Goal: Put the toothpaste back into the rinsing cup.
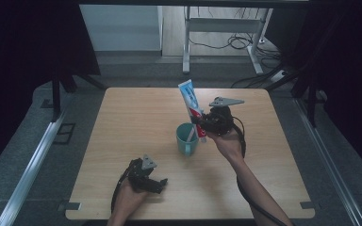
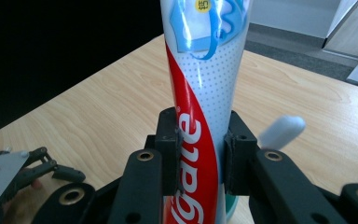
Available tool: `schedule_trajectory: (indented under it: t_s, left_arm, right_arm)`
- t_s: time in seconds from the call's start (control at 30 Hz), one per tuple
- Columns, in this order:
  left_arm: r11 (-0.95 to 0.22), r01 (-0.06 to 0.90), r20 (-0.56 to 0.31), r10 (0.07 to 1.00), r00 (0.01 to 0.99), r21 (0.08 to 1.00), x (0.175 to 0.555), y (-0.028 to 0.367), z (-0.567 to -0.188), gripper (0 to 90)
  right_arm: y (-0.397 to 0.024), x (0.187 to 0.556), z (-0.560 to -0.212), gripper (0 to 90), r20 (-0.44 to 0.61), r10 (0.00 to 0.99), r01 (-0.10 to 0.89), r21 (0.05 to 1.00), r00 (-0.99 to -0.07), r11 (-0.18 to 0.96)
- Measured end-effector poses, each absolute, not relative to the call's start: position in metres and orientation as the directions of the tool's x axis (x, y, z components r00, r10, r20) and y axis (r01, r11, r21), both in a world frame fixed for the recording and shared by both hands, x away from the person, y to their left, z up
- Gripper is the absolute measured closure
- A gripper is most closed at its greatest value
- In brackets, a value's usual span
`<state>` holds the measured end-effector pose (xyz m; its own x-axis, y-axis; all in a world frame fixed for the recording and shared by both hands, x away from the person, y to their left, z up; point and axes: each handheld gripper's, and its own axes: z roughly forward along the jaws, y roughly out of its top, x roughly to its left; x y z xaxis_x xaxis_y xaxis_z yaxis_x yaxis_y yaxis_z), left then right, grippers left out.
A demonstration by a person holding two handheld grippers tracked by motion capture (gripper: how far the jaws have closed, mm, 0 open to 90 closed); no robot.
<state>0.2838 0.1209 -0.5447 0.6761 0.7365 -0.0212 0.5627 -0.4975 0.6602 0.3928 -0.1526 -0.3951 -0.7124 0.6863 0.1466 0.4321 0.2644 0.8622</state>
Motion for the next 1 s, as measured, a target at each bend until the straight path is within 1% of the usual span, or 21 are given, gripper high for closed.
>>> schedule_trajectory:
  t_s: [0.47, 1.0]
  left_arm:
    - [-0.496, 0.562, -0.022, 0.736, 0.676, 0.662, 0.284, 0.121, -0.545, 0.0]
    - [-0.499, 0.561, -0.021, 0.735, 0.678, 0.661, 0.284, 0.121, -0.545, 0.0]
  right_arm:
    - [-0.132, 0.403, -0.395, 71.4, 0.128, 0.688, 0.414, 0.870, -0.714, 0.269]
    - [-0.120, 0.411, -0.410, 71.4, 0.126, 0.696, 0.413, 0.872, -0.707, 0.263]
